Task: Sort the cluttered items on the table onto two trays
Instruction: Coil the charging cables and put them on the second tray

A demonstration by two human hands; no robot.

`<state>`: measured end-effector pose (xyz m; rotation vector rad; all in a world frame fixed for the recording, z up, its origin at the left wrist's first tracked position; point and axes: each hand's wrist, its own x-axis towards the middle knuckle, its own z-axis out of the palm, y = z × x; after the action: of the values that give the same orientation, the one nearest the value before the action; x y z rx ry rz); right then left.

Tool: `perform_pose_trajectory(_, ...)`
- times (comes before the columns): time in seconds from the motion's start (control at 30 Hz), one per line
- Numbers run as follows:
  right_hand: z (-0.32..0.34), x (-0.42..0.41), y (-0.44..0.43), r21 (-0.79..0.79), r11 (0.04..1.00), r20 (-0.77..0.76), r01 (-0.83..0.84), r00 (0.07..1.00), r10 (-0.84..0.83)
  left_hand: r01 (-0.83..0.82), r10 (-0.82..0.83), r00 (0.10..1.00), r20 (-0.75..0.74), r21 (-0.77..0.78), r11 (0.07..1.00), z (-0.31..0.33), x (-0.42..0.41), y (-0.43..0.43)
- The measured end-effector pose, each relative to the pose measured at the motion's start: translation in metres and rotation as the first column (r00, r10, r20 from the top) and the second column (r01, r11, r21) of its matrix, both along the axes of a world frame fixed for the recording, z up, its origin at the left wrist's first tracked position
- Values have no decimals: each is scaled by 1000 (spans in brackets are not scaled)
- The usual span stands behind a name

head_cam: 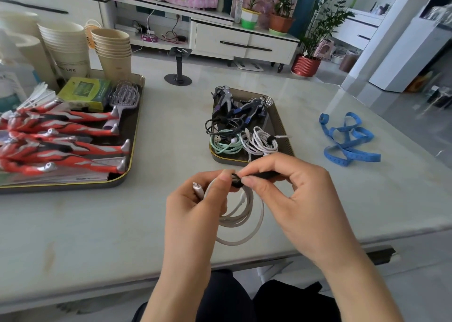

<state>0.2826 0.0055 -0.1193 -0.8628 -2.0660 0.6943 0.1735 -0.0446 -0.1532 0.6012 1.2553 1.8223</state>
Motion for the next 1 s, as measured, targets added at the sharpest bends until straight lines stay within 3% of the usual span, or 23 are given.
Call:
perform_pose_trajectory(0.13,-6,-6,-4,162,987,84,6,996,-20,-41,47,993,110,-49,998,-1,-1,1)
perform_pose_trajectory(0.3,-7,-9,-3,214,977,108,-5,994,-19,-30,38,994,98,-80,996,-1,-3,2)
perform_pose_trajectory(0.43,-5,-8,-4,121,993,68,-5,998,-4,-57,61,997,50,-91,994,-1,-5,5)
perform_pose_trajectory(0.6,-2,-8,-6,-46,999,-115,12,993,-17,-36,35,999,-27,-62,997,2,-3,4)
perform_pose_trajectory(0.7,0,-9,-7,-26,999,-158,42,986,-45,-26,25,999,-28,-50,998,-1,-3,3)
perform_pose_trajectory(1.0,-4,-14,-10,-174,985,-203,-8,979,-28,27,-28,992,121,12,1000,-4,-3,3)
